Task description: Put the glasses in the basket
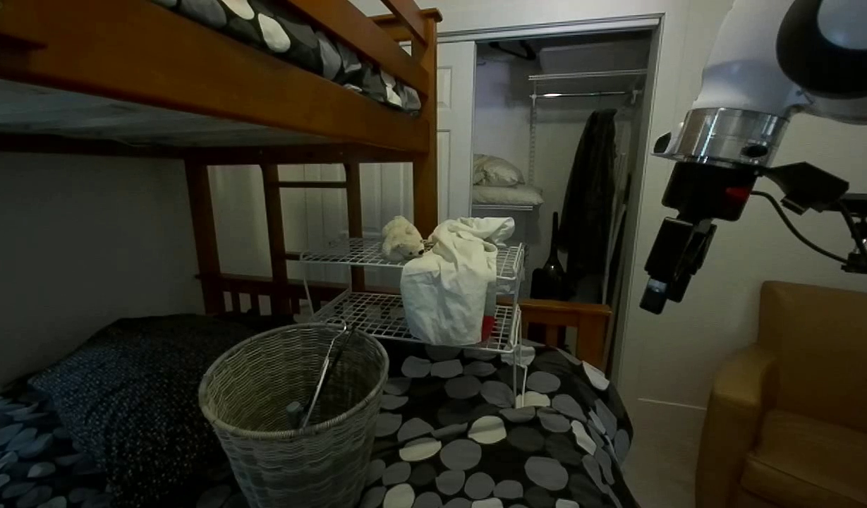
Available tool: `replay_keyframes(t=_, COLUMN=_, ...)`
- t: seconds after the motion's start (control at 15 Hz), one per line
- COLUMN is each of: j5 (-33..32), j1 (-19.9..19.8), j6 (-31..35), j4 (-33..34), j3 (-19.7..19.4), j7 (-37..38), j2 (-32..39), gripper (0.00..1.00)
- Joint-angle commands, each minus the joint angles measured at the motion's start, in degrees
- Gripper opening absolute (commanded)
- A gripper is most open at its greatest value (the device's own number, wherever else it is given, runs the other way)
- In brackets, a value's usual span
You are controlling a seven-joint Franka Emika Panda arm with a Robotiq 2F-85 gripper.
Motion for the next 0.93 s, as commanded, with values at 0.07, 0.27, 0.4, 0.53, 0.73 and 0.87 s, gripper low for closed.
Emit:
replay_keyframes(t=0.07, j5=6.29, j1=0.31, j6=-3.03, j4=-2.16, j3=6.39, j7=12.64, j2=3.25, gripper=1.0)
replay_keyframes(t=0.27, j5=10.66, j1=1.51, j6=-3.71, j4=-2.26, j3=12.86, j7=20.75, j2=4.11, gripper=1.0)
replay_keyframes(t=0.4, j5=10.47, j1=1.01, j6=1.08, j4=-2.18, j3=18.9, j7=26.1, j2=6.64, gripper=1.0)
replay_keyframes(t=0.53, j5=9.53, j1=1.12, j6=5.24, j4=-2.1, j3=23.73, j7=30.33, j2=9.74, gripper=1.0)
replay_keyframes(t=0.73, j5=8.97, j1=2.01, j6=9.92, j4=-2.09, j3=30.23, j7=36.45, j2=15.58, gripper=1.0)
replay_keyframes(t=0.87, j5=7.66, j1=1.57, j6=12.06, j4=-2.1, j3=33.92, j7=40.51, j2=21.14, gripper=1.0)
